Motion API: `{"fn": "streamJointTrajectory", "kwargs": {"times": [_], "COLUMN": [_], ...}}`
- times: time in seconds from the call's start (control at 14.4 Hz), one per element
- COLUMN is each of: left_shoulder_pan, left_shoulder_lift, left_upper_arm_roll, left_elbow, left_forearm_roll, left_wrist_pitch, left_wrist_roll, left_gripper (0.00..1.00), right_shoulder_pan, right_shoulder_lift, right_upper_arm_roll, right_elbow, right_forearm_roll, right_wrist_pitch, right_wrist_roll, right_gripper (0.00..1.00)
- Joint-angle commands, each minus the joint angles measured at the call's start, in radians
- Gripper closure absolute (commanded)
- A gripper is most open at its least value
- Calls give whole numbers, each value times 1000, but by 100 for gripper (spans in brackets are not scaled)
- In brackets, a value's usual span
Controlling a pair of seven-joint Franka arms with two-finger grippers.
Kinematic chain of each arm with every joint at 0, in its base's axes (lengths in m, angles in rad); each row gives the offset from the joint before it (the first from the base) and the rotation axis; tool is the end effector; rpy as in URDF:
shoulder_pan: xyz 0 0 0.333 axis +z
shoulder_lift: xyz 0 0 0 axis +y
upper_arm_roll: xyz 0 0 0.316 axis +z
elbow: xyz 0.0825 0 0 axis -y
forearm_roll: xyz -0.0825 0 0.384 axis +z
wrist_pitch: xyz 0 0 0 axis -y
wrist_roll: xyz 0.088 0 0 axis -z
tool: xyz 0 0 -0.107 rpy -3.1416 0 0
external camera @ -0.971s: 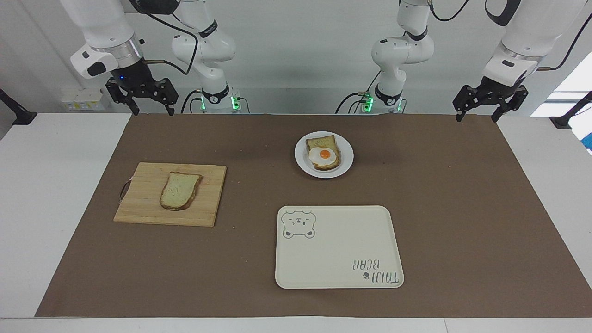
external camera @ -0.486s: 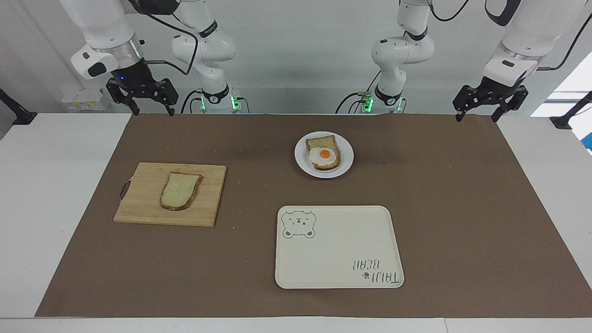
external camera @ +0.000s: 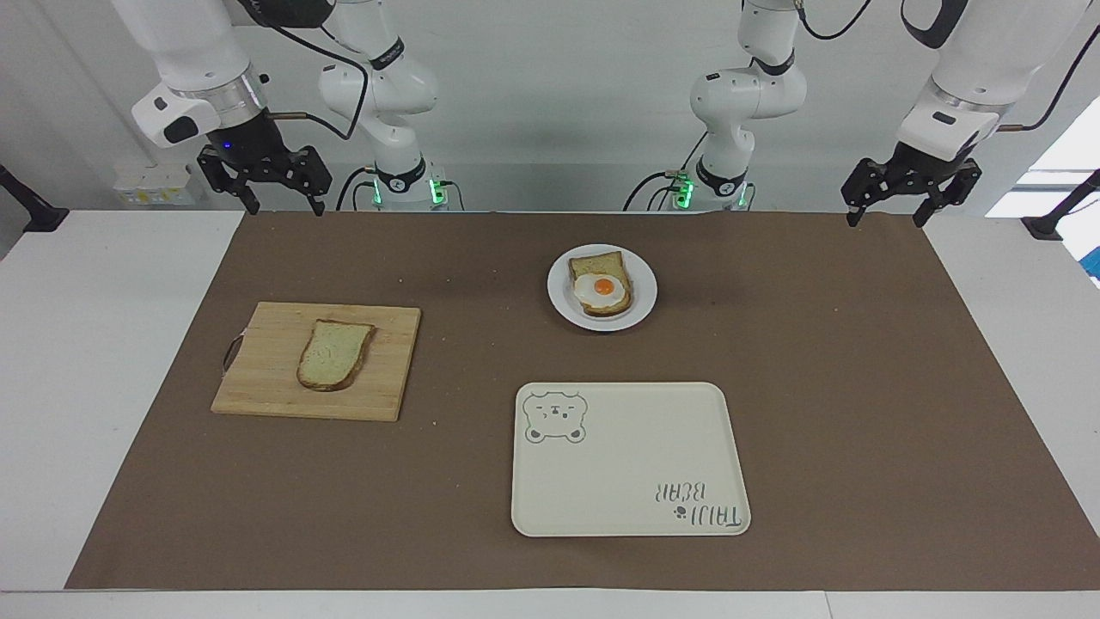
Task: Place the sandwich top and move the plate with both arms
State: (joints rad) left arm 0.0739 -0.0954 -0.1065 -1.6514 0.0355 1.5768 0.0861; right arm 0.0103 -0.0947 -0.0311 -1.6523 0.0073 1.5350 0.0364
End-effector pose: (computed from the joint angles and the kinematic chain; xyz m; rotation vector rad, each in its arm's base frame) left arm 0.5249 -0.0162 0.6383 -3.0899 0.1828 -0.0294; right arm 0.5206 -0.0108 0.6340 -3.1301 0.0890 0.0356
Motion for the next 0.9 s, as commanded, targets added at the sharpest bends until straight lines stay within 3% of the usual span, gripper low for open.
{"fn": "streamJointTrajectory", "kwargs": {"times": [0.0, 0.42, 0.83], "left_shoulder_pan": [17, 17, 17], "left_shoulder_lift": [-24, -24, -24], "left_upper_arm_roll": [-10, -10, -10], "left_elbow": [-24, -24, -24], "left_forearm_roll": [14, 14, 14], "left_wrist_pitch": [11, 11, 11], "left_wrist_roll": [-5, -5, -5], "left_gripper": [0, 0, 0], "right_shoulder_pan": [-30, -93, -108], "right_shoulder_lift": [-28, -30, -20], "right_upper_arm_roll": [8, 8, 8], "right_elbow": [-41, -86, -204], "right_forearm_roll": [-10, -7, 8], "right_wrist_pitch": [7, 24, 184], "right_wrist_roll": [-29, -144, -153], "right_gripper": [0, 0, 0]}}
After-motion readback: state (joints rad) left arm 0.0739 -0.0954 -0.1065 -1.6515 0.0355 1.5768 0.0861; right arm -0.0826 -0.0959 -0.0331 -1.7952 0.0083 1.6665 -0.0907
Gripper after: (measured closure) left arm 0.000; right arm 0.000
